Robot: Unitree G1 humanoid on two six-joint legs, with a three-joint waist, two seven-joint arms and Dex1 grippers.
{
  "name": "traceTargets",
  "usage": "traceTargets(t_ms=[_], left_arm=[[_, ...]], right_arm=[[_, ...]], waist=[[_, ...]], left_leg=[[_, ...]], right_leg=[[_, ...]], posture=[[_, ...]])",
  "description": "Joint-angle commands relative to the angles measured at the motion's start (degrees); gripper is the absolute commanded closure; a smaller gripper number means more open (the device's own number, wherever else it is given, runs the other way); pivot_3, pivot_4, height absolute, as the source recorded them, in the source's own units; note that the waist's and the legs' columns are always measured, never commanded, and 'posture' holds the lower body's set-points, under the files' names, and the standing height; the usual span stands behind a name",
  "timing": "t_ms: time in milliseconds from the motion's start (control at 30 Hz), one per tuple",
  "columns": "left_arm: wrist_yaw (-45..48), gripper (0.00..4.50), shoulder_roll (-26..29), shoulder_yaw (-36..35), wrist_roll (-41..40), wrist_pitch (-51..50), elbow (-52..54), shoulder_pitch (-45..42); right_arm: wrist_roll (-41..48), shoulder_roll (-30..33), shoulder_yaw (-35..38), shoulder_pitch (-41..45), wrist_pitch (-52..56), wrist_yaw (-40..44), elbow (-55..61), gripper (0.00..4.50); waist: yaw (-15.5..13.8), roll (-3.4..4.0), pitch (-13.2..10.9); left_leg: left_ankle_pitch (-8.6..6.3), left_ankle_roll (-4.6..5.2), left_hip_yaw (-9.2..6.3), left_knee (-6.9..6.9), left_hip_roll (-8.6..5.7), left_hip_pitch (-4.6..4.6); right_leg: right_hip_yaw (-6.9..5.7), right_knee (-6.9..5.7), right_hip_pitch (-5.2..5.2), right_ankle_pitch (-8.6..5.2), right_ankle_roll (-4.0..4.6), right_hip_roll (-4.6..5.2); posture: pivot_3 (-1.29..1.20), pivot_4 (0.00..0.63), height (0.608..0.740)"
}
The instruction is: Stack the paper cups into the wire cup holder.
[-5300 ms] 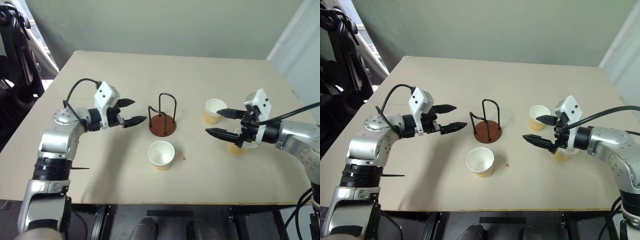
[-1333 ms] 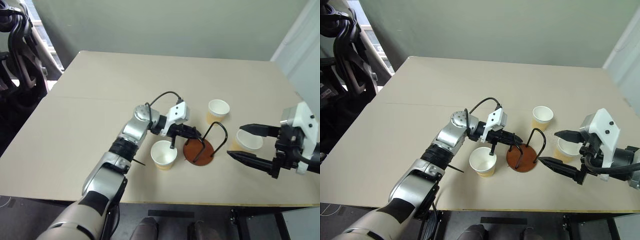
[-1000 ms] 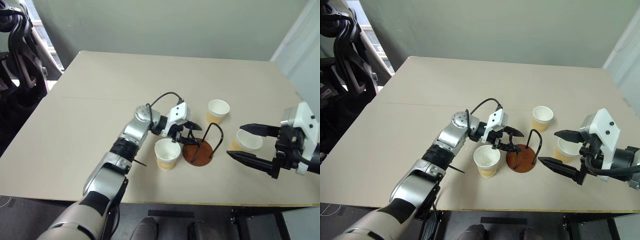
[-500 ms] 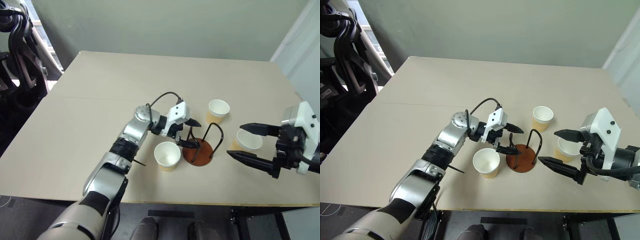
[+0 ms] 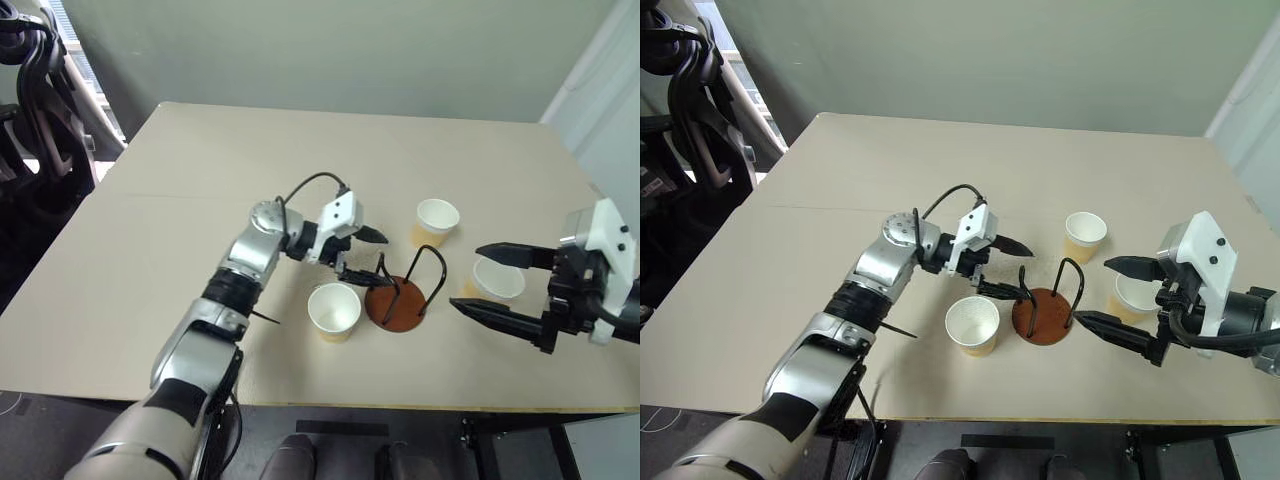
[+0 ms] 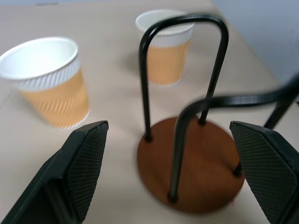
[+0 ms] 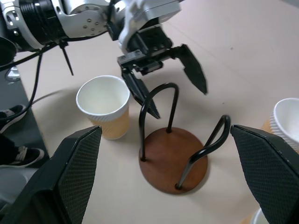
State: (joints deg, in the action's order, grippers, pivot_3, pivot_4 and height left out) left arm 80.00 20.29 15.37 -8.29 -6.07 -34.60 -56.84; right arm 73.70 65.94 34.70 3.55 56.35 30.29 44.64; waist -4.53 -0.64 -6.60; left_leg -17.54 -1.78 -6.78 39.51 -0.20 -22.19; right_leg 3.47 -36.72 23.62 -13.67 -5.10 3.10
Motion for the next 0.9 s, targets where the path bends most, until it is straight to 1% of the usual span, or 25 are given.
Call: traceTargets(t_ms=[33, 200, 367, 500, 600, 733, 900], left_arm=[[1.1, 0.04, 2.5, -1.1, 1.1, 3.1, -1.0, -2.0], [0.8, 0.04, 5.3, -2.2, 1.9, 5.7, -4.8, -3.6], [-1.3, 0.04, 5.8, -4.5, 1.2, 5.8, -7.1, -5.2], [-2.5, 0.04, 6.1, -6.3, 0.6, 4.9, -7.0, -5.3], [-1.3, 0.04, 6.8, -6.9, -0.5, 2.9, -4.6, -4.4], [1.7, 0.04, 8.1, -7.4, -2.8, -1.1, 1.0, -2.4], [3.0, 0.04, 10.5, -8.7, -5.9, -7.0, 7.8, -1.5]], right_arm=[[0.8, 0.6, -0.4, 1.4, -1.3, -0.4, -0.4, 0.0], [-0.2, 0.6, -2.4, 2.7, -1.6, -0.6, -1.0, 0.0], [-1.2, 0.7, -4.2, 4.4, -2.0, -0.3, -2.1, 0.0], [-3.7, 0.3, -7.0, 7.4, -3.0, -0.4, -4.3, 0.0], [-7.6, 0.9, -9.9, 10.4, -4.0, 0.9, -8.1, 0.0], [-12.4, 1.7, -12.7, 13.8, -5.2, 4.4, -12.2, 0.0], [-16.6, 1.0, -15.0, 15.7, -6.2, 7.3, -14.8, 0.0]], waist=[[0.0, 0.0, 0.0], [0.0, 0.0, 0.0], [0.0, 0.0, 0.0], [0.1, 0.0, 0.0], [0.2, 0.0, 0.0], [0.3, 0.0, 0.0], [0.2, 0.0, 0.0]], left_leg=[[0.0, 0.0, -0.01, 0.0, 0.0, 0.0], [-0.01, 0.01, -0.03, 0.0, 0.0, -0.01], [-0.01, 0.02, -0.07, 0.01, -0.01, -0.05], [-0.01, 0.02, -0.06, 0.01, -0.01, -0.04], [-0.01, 0.02, -0.06, 0.01, 0.0, -0.04], [-0.01, 0.02, -0.07, -0.02, 0.0, -0.05], [-0.01, 0.02, -0.1, -0.02, 0.0, -0.13]], right_leg=[[0.0, 0.02, 0.0, 0.0, 0.0, 0.0], [-0.01, 0.04, 0.01, 0.0, 0.0, 0.01], [-0.03, 0.05, 0.01, 0.0, 0.0, 0.02], [-0.02, 0.03, 0.01, 0.0, 0.0, 0.02], [-0.02, 0.03, 0.03, 0.0, 0.0, 0.02], [-0.02, -0.05, 0.06, 0.0, 0.0, 0.03], [-0.04, -0.1, 0.08, 0.0, 0.01, 0.04]], posture=[[0.0, 0.15, 0.74], [0.0, 0.15, 0.74], [0.0, 0.15, 0.74], [0.0, 0.15, 0.74], [0.0, 0.15, 0.74], [0.0, 0.15, 0.74], [0.0, 0.15, 0.74]])
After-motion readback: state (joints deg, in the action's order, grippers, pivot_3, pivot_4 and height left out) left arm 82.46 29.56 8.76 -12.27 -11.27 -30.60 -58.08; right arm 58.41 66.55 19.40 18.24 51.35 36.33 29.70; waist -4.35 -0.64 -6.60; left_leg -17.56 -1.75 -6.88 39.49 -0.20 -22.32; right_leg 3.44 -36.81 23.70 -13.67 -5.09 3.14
